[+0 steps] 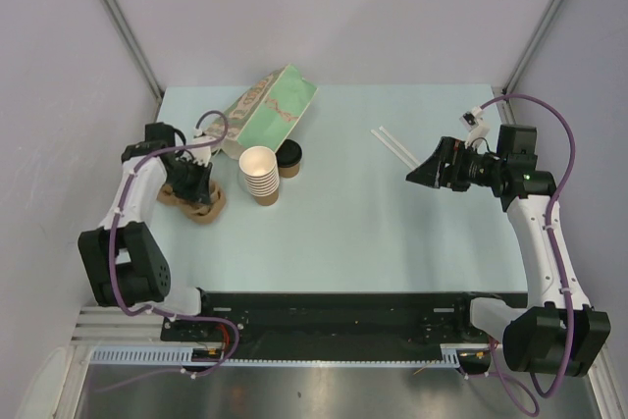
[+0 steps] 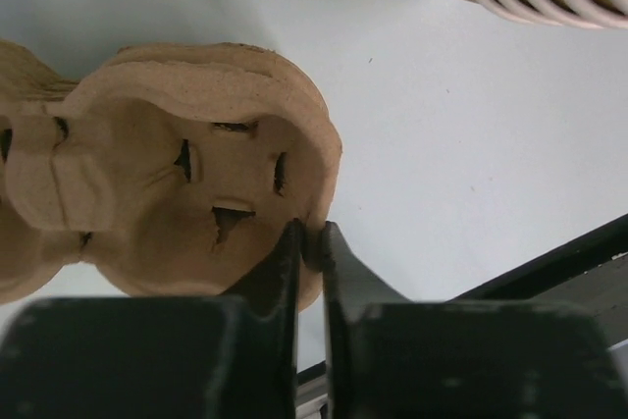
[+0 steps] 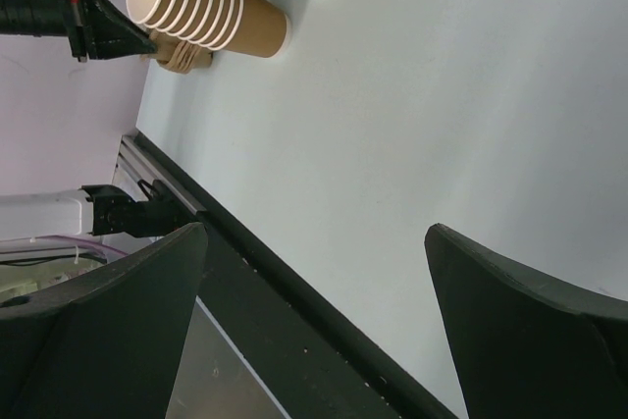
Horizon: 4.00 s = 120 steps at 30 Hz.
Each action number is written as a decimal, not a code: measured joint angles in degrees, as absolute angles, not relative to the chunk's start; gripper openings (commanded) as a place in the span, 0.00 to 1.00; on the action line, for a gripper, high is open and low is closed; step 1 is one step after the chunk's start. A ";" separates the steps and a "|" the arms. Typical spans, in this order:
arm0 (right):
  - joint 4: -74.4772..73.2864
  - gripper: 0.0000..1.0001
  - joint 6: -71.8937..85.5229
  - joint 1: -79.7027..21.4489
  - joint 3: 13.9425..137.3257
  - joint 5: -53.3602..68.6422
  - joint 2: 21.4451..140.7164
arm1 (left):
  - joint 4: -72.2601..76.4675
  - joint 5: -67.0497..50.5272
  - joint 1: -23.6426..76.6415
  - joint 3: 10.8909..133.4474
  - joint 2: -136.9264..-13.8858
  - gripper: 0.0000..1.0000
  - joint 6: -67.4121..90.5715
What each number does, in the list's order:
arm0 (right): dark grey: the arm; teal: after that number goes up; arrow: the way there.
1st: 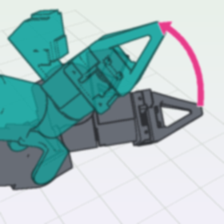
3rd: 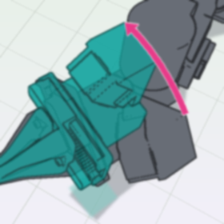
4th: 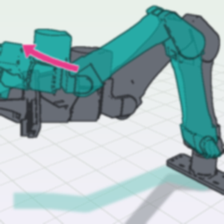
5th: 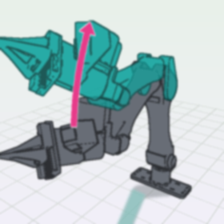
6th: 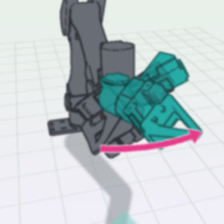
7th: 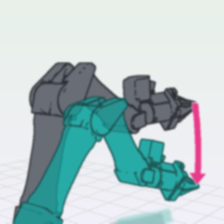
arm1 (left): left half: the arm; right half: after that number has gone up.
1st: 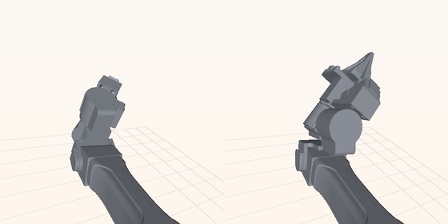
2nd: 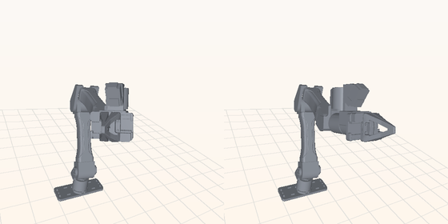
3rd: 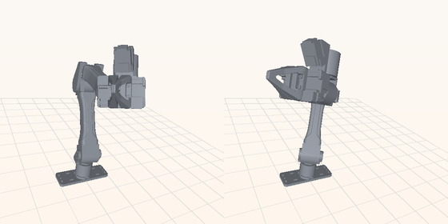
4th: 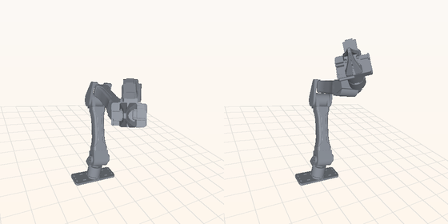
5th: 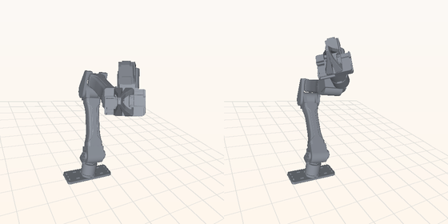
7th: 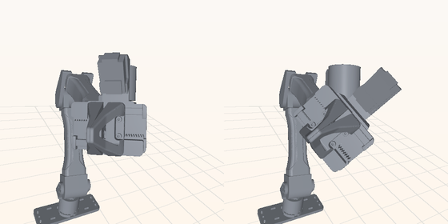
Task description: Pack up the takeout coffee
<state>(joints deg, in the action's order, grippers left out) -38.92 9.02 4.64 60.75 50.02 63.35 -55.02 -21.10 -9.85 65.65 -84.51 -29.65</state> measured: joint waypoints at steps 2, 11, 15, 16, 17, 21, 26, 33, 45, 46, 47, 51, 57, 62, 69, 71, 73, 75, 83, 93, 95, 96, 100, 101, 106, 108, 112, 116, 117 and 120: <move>-38.85 1.00 9.06 4.64 60.75 50.02 63.35 | -56.31 -20.97 -9.87 66.94 -83.72 0.00 -29.63; -38.33 1.00 9.87 4.64 60.75 50.46 63.35 | -62.67 -20.08 -9.74 80.03 -75.88 0.00 -29.54; -38.22 1.00 10.20 4.64 60.75 50.52 63.35 | -64.53 -19.51 -7.66 87.55 -71.92 0.00 -29.67; -38.19 1.00 10.33 4.64 60.75 50.54 63.35 | -64.53 -19.46 -6.52 88.82 -70.98 0.00 -29.89; -38.19 1.00 10.48 4.64 60.75 50.61 63.35 | -64.69 -18.96 -4.36 90.30 -69.87 0.00 -30.13; -37.93 1.00 10.57 4.71 60.75 50.85 63.35 | -64.93 -19.00 9.32 94.39 -65.60 0.00 -33.10; -37.87 1.00 10.55 5.19 60.75 50.87 63.33 | -65.23 -20.49 25.76 93.25 -61.73 0.00 -39.48; -37.89 1.00 10.46 5.85 60.75 50.83 63.33 | -63.55 -21.19 44.07 78.08 -59.79 0.00 -49.04; -39.00 1.00 8.86 6.17 60.75 50.19 63.33 | -49.47 -17.26 47.90 50.35 -62.02 0.20 -61.45; -39.09 1.00 8.73 6.17 60.75 50.15 63.35 | -48.31 -16.95 47.90 49.15 -62.24 0.23 -62.08; -39.16 1.00 8.71 6.17 60.75 50.11 63.37 | -47.11 -16.62 47.90 47.88 -62.35 0.27 -62.65; -39.16 1.00 8.49 6.20 60.75 49.95 63.61 | -43.86 -15.59 47.90 44.40 -62.46 0.47 -64.42; -39.16 1.00 8.29 6.24 60.75 49.95 63.61 | -42.35 -14.17 47.94 41.89 -61.60 0.75 -64.60; -39.09 1.00 8.10 6.24 60.75 50.00 63.57 | -45.04 -16.25 47.99 47.99 -57.54 0.82 -58.57; -35.99 1.00 12.73 6.24 60.86 52.01 63.57 | -42.94 -24.71 33.61 69.34 -58.19 0.87 -38.96; -33.30 1.00 16.56 6.24 60.93 53.60 63.64 | -40.99 -27.16 25.71 73.69 -59.96 0.87 -33.19; -28.69 1.00 22.96 6.09 61.23 55.88 64.18 | -37.80 -28.71 17.26 76.16 -62.02 0.88 -27.16; -23.53 1.00 30.59 5.41 61.45 57.06 65.14 | -35.24 -29.71 10.26 76.69 -64.36 0.89 -21.67; 0.45 1.00 65.47 -3.29 61.71 55.88 70.19 | -26.76 -32.93 -5.93 74.17 -76.69 1.00 -2.94; 27.09 1.00 96.51 -9.54 63.70 52.71 78.48 | -9.15 -39.90 -9.56 62.72 -86.43 1.00 25.78; 30.09 1.00 99.68 -9.56 65.25 52.40 80.25 | -5.08 -39.94 -9.56 60.95 -88.01 0.99 30.30; 31.35 0.99 101.08 -9.56 66.06 52.36 80.97 | -3.99 -39.92 -9.56 60.49 -88.60 1.00 31.70; 35.86 1.00 104.64 -9.54 69.08 52.36 82.41 | 0.08 -39.81 -9.56 59.70 -91.05 1.00 36.03; 36.80 1.00 105.03 -9.47 69.60 52.38 82.46 | 1.02 -39.72 -9.56 59.31 -91.33 1.00 36.71; 39.83 1.00 104.81 -8.47 70.15 52.47 82.56 | 5.32 -38.81 -9.56 56.40 -91.46 0.97 40.14; 39.72 1.00 104.05 -8.05 70.15 52.69 82.74 | 6.74 -38.35 -9.56 55.64 -91.50 0.95 41.63; 38.57 1.00 101.23 -7.64 70.02 53.36 82.85 | 10.33 -37.87 -9.56 55.51 -92.51 0.92 44.25; 36.23 1.00 97.67 -7.49 68.95 54.43 82.81 | 14.04 -37.67 -9.58 55.72 -95.22 0.86 46.98; 35.38 1.00 96.75 -7.49 68.55 54.59 82.81 | 14.79 -37.67 -9.58 55.83 -95.94 0.85 47.75; 33.17 1.00 94.65 -7.16 67.83 54.98 82.81 | 17.17 -37.65 -9.56 57.04 -99.15 0.81 50.63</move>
<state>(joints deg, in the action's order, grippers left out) 33.17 94.65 -7.16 67.83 54.98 82.81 17.17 -37.65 -9.56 57.04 -99.15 50.63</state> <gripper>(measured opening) 0.994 0.852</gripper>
